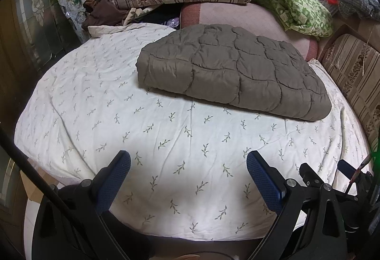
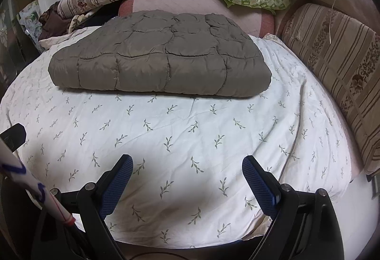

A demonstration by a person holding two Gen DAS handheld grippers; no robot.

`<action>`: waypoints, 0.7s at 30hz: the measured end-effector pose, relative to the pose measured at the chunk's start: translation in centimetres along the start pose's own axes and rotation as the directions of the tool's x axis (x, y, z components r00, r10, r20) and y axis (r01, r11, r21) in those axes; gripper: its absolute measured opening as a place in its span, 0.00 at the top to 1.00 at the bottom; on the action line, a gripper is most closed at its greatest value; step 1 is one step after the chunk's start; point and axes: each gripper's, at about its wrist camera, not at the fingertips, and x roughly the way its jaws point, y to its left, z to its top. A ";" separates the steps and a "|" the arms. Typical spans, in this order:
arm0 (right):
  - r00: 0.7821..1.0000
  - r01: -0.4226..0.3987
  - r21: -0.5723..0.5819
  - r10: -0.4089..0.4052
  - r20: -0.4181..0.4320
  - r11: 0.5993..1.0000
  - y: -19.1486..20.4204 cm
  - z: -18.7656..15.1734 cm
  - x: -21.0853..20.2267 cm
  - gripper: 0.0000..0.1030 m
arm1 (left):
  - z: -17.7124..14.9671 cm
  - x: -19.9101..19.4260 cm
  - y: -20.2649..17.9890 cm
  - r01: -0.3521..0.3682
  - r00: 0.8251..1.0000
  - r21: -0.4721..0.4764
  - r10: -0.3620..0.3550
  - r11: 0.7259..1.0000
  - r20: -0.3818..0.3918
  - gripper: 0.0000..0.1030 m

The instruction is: Fold large clothes

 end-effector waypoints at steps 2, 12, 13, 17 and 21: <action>1.000 0.005 0.001 -0.005 -0.002 1.000 0.0 0.0 0.1 0.07 | 0.0 0.2 0.2 0.001 1.000 -0.002 -0.001 1.000 -0.007 0.05; 0.999 0.035 -0.012 -0.035 0.024 0.999 0.1 0.3 -0.4 0.07 | -0.1 0.6 0.4 0.006 1.000 -0.009 -0.006 1.000 -0.024 0.05; 0.999 0.036 -0.014 -0.036 0.023 0.999 0.1 0.3 -0.4 0.07 | -0.1 0.6 0.4 0.005 1.000 -0.009 -0.005 1.000 -0.025 0.05; 0.999 0.037 -0.010 -0.037 0.015 0.999 0.0 0.4 -0.2 0.07 | 0.0 0.7 0.4 0.008 1.000 -0.007 -0.008 1.000 -0.030 0.05; 0.999 0.043 0.000 -0.043 0.024 0.999 -0.2 0.5 -0.4 0.07 | -0.1 0.8 0.2 0.010 0.999 -0.003 -0.010 1.000 -0.032 0.05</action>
